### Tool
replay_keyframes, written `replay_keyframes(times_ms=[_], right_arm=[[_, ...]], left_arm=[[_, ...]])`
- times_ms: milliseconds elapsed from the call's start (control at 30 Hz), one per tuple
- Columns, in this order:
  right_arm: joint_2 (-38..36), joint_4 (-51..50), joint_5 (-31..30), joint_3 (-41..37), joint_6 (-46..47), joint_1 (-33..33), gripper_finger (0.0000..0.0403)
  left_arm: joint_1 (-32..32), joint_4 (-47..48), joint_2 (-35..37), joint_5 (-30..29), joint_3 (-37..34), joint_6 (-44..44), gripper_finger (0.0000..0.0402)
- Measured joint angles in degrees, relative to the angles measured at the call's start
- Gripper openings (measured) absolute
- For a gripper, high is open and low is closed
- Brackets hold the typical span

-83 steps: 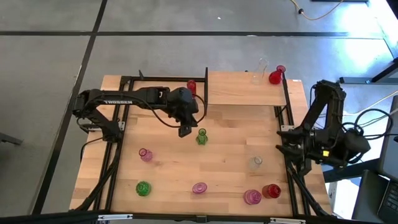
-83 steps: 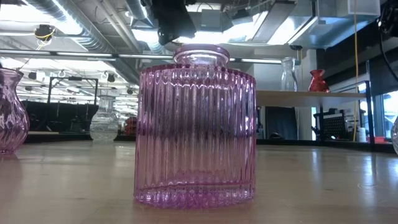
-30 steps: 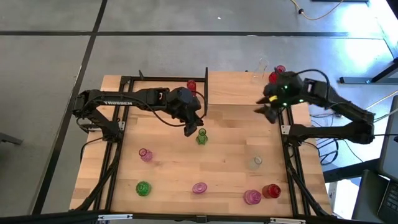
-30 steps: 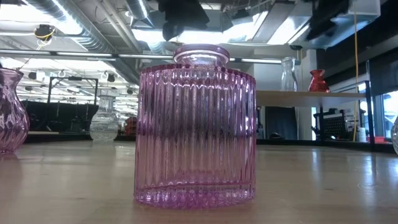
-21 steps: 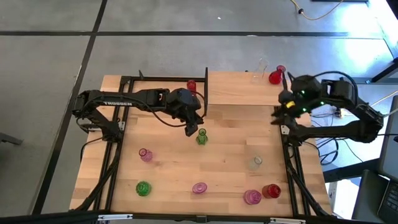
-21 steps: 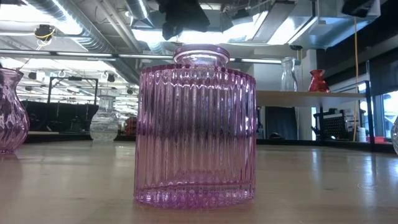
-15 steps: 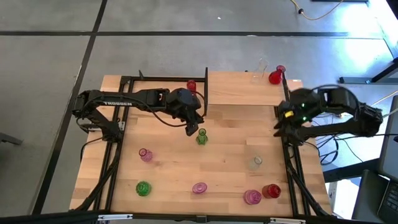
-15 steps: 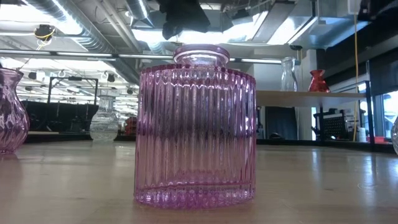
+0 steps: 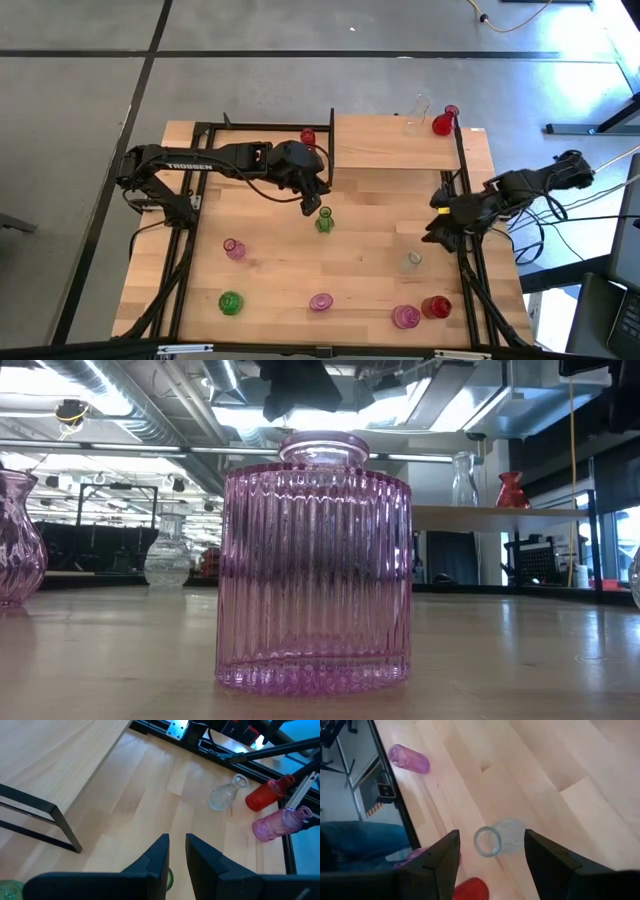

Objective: Sort vases onto shelf
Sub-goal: Put the right transparent vase on the shelf aligned with the other transparent vase

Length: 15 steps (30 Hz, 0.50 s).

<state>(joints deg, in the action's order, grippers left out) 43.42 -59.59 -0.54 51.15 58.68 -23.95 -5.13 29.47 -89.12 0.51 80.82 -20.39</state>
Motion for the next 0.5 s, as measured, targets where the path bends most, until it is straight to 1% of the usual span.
replay_keyframes(times_ms=[67,267,367,500], right_arm=[[0.11,0.08,-0.45,-0.42,1.0,-1.48,0.0202],[5.11,0.27,1.56,-2.86,2.11,-5.48,0.0202],[7.86,3.49,1.12,-4.03,2.68,-6.11,0.0202],[11.79,3.91,0.12,-4.56,3.93,-6.07,0.0202]], left_arm=[[0.0,0.0,0.0,-0.02,0.0,0.53,0.0057],[-0.28,-0.11,0.0,0.07,0.0,1.66,0.0057],[-0.55,-0.17,0.0,0.28,0.0,1.65,0.0057],[-0.55,-0.17,0.0,0.52,0.0,1.56,0.0057]])
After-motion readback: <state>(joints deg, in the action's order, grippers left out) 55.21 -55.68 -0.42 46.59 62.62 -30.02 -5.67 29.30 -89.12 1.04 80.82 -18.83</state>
